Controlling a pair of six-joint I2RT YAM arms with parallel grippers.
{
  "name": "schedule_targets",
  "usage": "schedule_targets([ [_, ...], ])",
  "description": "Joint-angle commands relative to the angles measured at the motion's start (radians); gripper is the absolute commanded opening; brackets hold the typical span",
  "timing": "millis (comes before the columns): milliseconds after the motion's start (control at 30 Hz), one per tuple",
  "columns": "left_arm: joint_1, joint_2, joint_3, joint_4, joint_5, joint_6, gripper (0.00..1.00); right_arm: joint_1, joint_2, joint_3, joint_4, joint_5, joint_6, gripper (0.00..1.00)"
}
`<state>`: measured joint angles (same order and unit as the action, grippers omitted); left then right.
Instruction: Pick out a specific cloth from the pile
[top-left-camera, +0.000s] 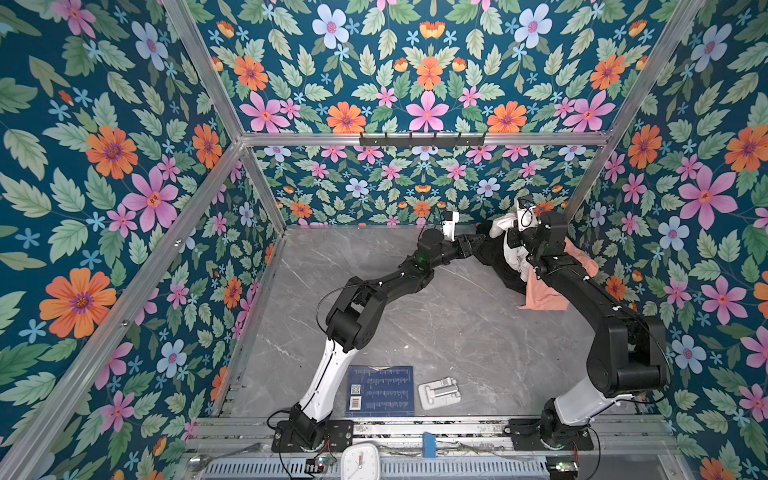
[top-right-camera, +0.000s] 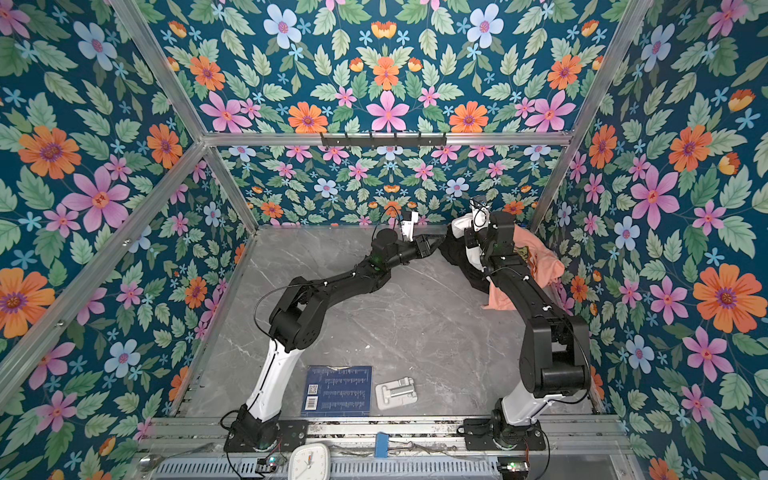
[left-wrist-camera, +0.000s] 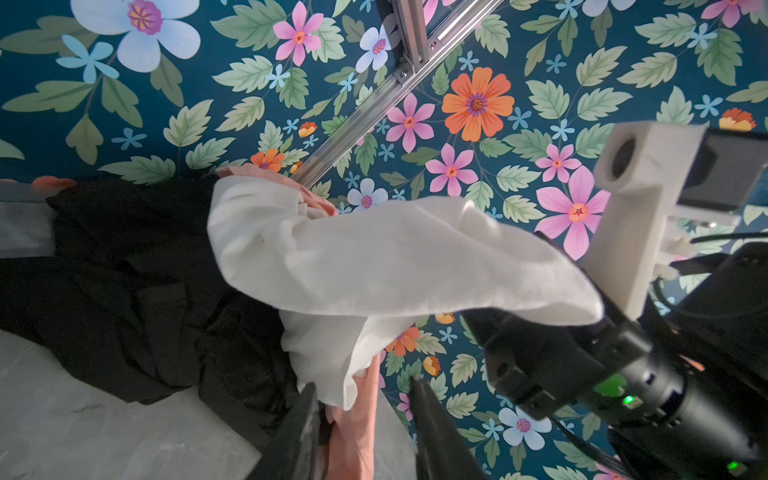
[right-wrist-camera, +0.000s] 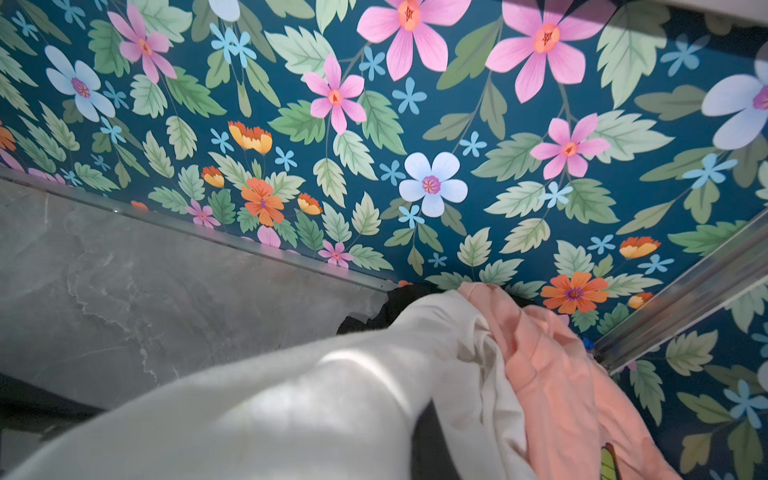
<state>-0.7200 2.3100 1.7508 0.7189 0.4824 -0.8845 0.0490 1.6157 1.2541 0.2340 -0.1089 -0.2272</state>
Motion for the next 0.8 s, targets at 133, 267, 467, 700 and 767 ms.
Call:
schedule_targets([
  [133, 0.001, 0.014, -0.020, 0.059, -0.004, 0.039, 0.40, -0.001, -0.007, 0.044, 0.028, 0.024, -0.029, 0.00],
  [267, 0.001, 0.029, -0.022, 0.072, 0.000, 0.049, 0.42, 0.000, -0.001, 0.080, 0.005, 0.025, -0.038, 0.00],
  [467, -0.024, 0.054, -0.041, 0.169, 0.049, 0.152, 0.52, 0.000, 0.013, 0.107, -0.014, 0.025, -0.037, 0.00],
  [700, -0.085, 0.160, 0.050, 0.172, 0.031, 0.290, 0.69, 0.000, 0.019, 0.115, -0.022, 0.019, -0.020, 0.00],
  [767, -0.088, 0.200, 0.111, 0.163, 0.015, 0.290, 0.72, 0.000, 0.019, 0.115, -0.026, 0.016, -0.017, 0.00],
])
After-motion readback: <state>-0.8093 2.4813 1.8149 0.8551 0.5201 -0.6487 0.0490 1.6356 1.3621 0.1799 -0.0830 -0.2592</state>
